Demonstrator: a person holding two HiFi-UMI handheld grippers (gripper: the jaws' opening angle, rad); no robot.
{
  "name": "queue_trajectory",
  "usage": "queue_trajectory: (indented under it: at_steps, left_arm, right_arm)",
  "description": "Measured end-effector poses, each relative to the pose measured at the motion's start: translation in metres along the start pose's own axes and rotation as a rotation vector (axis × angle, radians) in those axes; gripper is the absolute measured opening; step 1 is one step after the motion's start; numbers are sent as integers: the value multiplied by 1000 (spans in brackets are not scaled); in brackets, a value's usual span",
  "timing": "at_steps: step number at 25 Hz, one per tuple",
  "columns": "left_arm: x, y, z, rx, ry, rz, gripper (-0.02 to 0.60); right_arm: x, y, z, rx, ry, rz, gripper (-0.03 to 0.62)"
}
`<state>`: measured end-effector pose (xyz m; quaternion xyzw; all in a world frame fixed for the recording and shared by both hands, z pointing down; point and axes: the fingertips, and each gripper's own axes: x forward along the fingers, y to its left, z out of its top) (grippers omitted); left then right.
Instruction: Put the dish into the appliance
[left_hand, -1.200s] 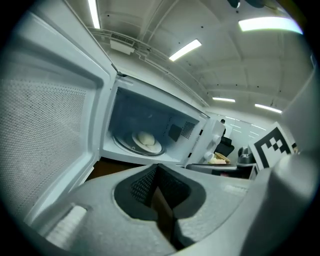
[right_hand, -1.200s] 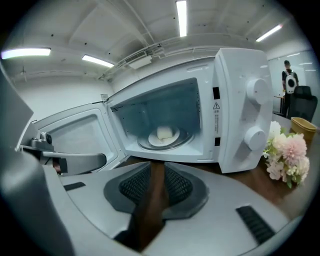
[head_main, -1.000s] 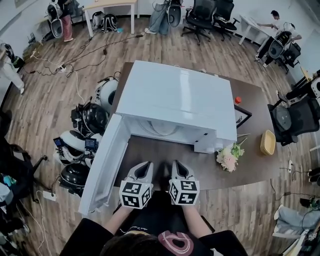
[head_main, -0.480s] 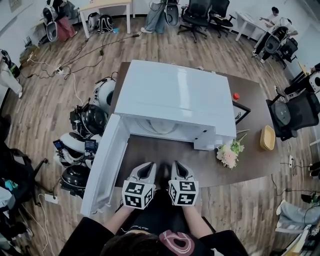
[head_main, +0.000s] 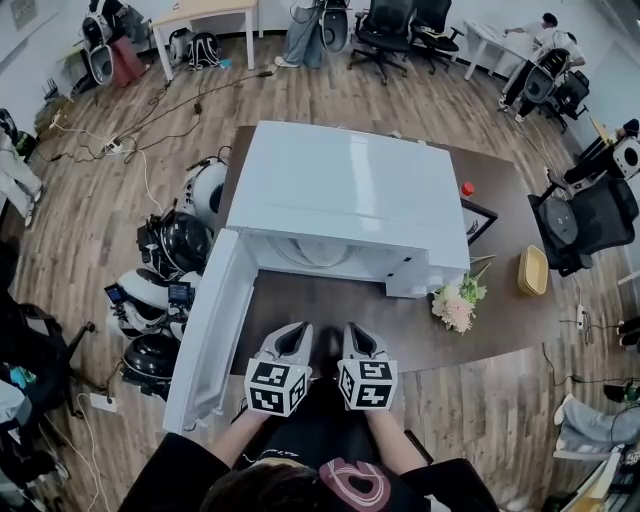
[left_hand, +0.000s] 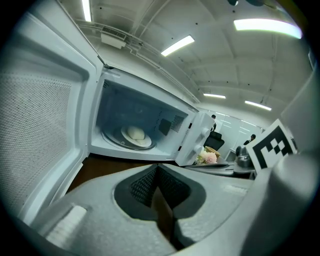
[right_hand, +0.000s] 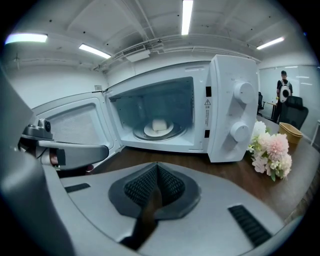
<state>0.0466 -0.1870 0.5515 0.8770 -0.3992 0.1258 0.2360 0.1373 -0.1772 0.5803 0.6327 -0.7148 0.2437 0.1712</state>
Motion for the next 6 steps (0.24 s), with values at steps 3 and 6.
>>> queue_trajectory:
  at_steps: [3,6]
  left_arm:
    - [-3,1,2,0,-4,0,8]
    - [-6,2,4,-1,-8,1,8]
  right_arm:
    - [-1,5,1,-17,2,0,6]
    - [-2,9,4,-31,-1,0,6]
